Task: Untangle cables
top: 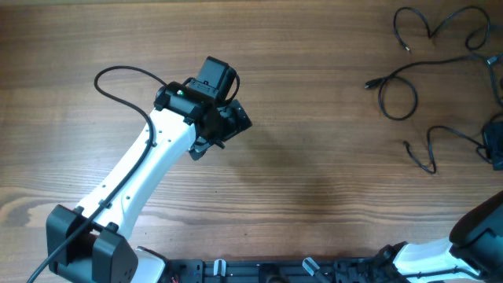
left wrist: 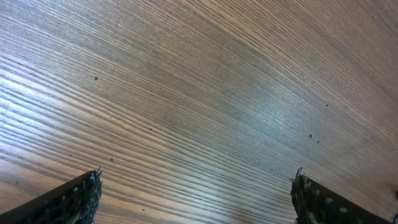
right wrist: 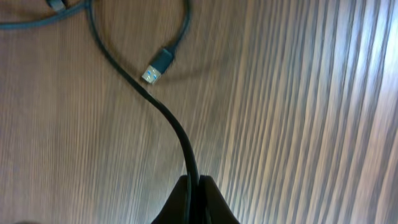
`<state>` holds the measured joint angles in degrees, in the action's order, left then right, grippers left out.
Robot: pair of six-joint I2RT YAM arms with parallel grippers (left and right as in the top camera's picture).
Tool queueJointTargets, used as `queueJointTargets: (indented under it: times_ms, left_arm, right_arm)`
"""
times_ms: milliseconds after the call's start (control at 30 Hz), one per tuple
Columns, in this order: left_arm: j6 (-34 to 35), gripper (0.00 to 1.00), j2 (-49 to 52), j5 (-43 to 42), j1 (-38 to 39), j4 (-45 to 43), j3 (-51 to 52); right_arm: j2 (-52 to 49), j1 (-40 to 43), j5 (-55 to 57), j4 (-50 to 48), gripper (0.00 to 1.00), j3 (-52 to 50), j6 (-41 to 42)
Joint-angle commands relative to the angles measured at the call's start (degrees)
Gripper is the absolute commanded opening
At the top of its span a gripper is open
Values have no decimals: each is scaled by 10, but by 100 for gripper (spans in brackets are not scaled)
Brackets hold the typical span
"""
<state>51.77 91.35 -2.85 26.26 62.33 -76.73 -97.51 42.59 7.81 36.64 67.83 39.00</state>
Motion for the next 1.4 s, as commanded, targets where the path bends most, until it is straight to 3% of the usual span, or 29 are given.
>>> queueJointTargets:
  times_ms: [0,167,233,333,433,567,700,800,1100,1167,1233,1367]
  left_arm:
    - [-3,100,3,10,3,0,0]
    - [-3,100,3,10,3,-1,0]
    - [-3,100,3,10,3,-2,0]
    - [-3,100,3,10,3,1,0]
    - [-3,100,3,10,3,1,0]
    - [-3,100,3,10,3,0,0]
    - [-3,100,3,10,3,0,0]
    - [-3,100,3,10,3,1,0]
    - [-3,100,3,10,3,0,0]
    - [-3,100,3,10,3,0,0]
    - [-3,100,3,10,3,0,0]
    - [-3,100,3,10,3,0,0]
  right_arm:
    - [-2,2,43,-15,4,1,-40]
    - [-2,2,90,12,4,1,29]
    - [-2,3,114,42,4,1,93]
    - [-2,5,122,-9,4,1,14]
    - [-2,16,159,-26,4,1,-10]
    - [-2,31,63,-75,4,1,-82]
    - [-6,30,19,-70,4,1,-71]
    - [-14,30,66,-29,4,1,1]
    - [-17,30,128,-2,4,1,66]
    - [-17,30,97,-23,4,1,59]
    - [-17,30,50,-47,11,1,40]
    - [-17,28,-10,-66,4,1,29]
